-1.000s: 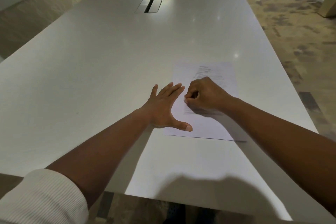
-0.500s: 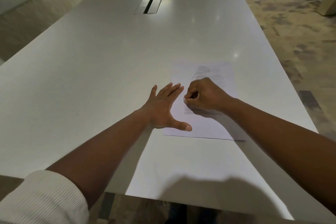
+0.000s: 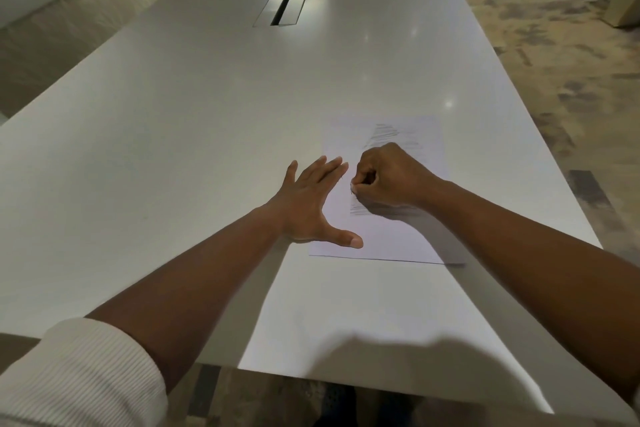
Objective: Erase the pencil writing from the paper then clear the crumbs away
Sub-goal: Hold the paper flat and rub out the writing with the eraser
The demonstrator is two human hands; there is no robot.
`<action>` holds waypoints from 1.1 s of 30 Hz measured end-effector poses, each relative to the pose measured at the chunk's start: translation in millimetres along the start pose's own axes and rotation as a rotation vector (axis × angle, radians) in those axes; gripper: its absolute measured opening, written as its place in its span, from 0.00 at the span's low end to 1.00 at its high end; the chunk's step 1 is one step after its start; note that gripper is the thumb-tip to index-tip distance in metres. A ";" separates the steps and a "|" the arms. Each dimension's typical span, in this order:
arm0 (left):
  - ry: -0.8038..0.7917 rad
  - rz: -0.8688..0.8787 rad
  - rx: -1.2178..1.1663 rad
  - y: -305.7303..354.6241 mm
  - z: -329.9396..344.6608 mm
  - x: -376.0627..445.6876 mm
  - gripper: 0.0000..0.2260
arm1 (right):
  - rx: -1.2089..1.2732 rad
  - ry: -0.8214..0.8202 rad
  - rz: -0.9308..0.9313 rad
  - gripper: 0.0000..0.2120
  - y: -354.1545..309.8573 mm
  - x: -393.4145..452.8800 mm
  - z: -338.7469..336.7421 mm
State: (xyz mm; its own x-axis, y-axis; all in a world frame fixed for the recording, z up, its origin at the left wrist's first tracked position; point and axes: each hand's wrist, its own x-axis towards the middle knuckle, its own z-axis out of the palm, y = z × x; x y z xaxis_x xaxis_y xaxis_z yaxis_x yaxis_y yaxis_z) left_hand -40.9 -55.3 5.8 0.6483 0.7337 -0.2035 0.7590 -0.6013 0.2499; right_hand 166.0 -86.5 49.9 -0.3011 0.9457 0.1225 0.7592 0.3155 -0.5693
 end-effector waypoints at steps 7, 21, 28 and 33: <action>-0.003 -0.003 0.000 -0.3 0.3 1.5 0.67 | 0.051 -0.219 -0.063 0.04 -4.5 -12.0 0.1; -0.011 -0.003 0.000 -0.1 0.1 1.4 0.67 | 0.059 -0.178 -0.049 0.03 -1.5 -7.2 -2.6; -0.014 -0.006 0.005 -0.1 -0.2 1.7 0.67 | 0.021 -0.100 -0.043 0.03 2.5 -0.3 -4.0; -0.006 -0.003 0.004 -1.2 0.7 2.4 0.67 | 0.001 0.015 -0.046 0.03 6.3 4.1 -1.7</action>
State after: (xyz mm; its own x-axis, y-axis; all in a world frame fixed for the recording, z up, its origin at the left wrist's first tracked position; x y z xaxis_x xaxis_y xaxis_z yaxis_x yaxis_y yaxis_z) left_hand -40.1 -53.0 4.3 0.6460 0.7338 -0.2102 0.7614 -0.5999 0.2456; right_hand 170.5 -80.5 48.2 -0.3265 0.9314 0.1610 0.7442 0.3583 -0.5637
